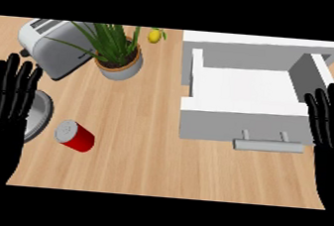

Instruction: Pick up the can, place it into the drawer and close the drawer

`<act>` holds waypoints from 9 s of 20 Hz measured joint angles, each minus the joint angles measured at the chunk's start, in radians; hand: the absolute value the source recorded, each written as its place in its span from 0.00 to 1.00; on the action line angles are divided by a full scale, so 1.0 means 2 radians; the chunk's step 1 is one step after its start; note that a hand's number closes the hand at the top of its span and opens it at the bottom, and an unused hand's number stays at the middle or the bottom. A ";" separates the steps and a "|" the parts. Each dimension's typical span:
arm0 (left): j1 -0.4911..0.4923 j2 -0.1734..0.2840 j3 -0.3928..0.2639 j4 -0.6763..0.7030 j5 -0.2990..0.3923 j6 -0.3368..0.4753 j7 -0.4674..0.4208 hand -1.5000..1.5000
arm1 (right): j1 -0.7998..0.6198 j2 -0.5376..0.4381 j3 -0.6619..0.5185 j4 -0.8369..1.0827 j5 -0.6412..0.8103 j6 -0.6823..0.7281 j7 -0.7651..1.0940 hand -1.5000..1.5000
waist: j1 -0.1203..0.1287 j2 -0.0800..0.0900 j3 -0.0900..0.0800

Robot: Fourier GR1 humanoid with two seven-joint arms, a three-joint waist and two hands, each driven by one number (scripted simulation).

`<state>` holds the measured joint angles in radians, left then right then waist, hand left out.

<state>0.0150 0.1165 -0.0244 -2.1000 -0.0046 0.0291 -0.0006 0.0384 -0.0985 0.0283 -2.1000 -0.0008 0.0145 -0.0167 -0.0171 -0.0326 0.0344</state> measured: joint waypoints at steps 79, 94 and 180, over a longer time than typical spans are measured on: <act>0.004 0.035 0.140 0.422 -0.001 -0.135 -0.159 0.00 | 0.111 0.034 -0.118 0.024 -0.015 0.089 0.013 0.00 | 0.007 0.016 -0.017; -0.042 0.055 0.154 0.553 -0.001 -0.139 -0.220 0.00 | 0.117 0.034 -0.125 -0.005 -0.025 0.092 0.034 0.00 | 0.007 0.016 -0.017; -0.473 -0.058 -0.083 0.450 0.017 0.196 0.121 1.00 | 0.124 0.039 -0.156 -0.058 -0.063 0.097 0.070 0.00 | -0.002 0.017 -0.017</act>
<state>-0.9308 0.0003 -0.1897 -1.1995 0.0286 0.4218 0.2415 0.2860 -0.0214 -0.2843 -2.2165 -0.1276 0.2081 0.1228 -0.0210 0.0018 0.0003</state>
